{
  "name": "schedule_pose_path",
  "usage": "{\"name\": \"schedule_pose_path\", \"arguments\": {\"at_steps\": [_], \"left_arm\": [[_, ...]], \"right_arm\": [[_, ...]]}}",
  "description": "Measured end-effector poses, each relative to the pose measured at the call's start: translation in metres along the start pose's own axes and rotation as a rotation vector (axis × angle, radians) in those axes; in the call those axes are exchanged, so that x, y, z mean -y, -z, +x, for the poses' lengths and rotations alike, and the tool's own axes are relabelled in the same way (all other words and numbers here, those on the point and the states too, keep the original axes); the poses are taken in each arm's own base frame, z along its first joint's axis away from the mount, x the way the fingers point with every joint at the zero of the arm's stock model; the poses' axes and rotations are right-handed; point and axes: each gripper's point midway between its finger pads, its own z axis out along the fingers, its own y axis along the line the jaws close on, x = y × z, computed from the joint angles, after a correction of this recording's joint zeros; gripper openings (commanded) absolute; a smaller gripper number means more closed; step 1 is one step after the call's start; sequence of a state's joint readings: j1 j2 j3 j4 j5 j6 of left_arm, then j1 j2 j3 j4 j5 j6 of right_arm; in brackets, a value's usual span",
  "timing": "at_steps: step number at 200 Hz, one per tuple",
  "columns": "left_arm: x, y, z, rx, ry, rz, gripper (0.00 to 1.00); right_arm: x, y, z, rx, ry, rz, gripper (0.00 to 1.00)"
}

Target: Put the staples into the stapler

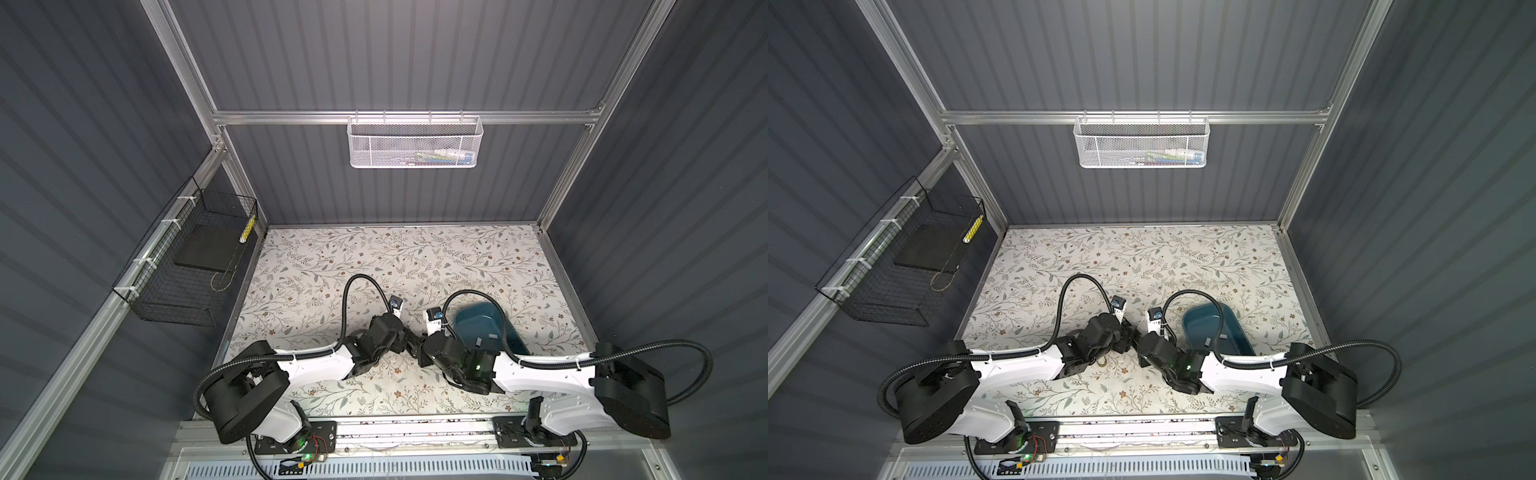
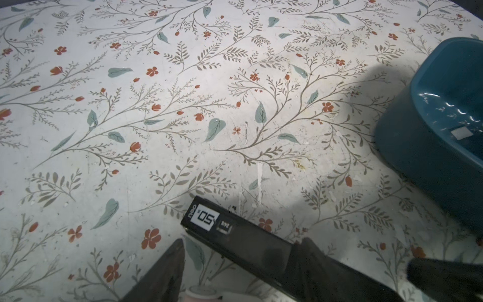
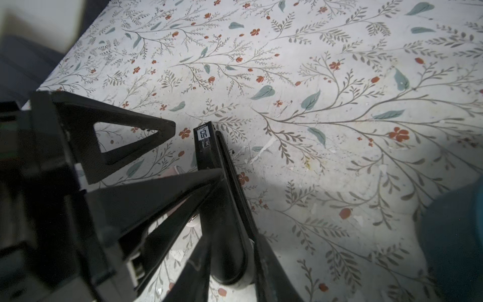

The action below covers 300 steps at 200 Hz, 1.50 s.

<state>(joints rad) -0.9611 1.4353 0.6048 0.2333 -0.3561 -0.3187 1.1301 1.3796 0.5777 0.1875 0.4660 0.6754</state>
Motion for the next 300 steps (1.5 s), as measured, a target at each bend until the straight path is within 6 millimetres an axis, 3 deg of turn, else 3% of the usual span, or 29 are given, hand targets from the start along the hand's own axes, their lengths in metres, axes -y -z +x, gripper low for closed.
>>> {"name": "schedule_pose_path", "arguments": {"at_steps": [42,91,300], "left_arm": [[0.012,0.008,0.002,-0.009,0.005,0.085,0.7],[0.019,0.001,0.015,-0.059,-0.003,0.119,0.69],[0.015,-0.012,0.015,-0.086,0.015,0.085,0.67]], "right_arm": [[-0.001,-0.007,0.007,-0.02,-0.004,0.006,0.28],[0.003,-0.014,0.013,-0.025,-0.028,0.023,0.27],[0.007,-0.026,0.018,0.131,-0.237,-0.003,0.2]]}}
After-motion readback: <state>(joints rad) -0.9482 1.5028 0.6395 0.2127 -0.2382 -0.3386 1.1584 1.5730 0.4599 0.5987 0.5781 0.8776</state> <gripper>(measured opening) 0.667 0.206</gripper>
